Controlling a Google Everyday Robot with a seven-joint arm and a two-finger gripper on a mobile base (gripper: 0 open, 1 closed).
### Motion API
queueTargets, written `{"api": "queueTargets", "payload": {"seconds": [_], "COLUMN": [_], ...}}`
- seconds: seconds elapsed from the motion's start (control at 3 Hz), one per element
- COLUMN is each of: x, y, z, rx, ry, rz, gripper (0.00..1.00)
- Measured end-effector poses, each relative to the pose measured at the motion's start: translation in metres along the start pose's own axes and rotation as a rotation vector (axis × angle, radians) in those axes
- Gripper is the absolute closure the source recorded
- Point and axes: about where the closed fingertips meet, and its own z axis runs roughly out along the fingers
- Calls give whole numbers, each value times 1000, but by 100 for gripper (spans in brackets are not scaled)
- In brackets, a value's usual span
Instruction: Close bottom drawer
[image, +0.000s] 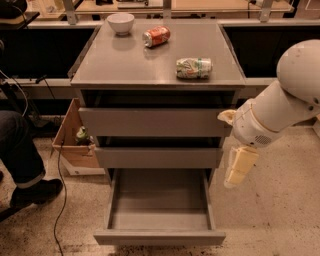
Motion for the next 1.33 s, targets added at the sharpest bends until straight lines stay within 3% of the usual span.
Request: {"api": "queueTargets", "payload": {"seconds": [0.67,1.0,1.33], "x": [-1,-4,-12], "y": [0,-1,-11], "z": [14,67,131], "rx": [7,6,24], "ry": [-24,-84,-153], "rz": [4,10,-25], "gripper": [0,0,0]}}
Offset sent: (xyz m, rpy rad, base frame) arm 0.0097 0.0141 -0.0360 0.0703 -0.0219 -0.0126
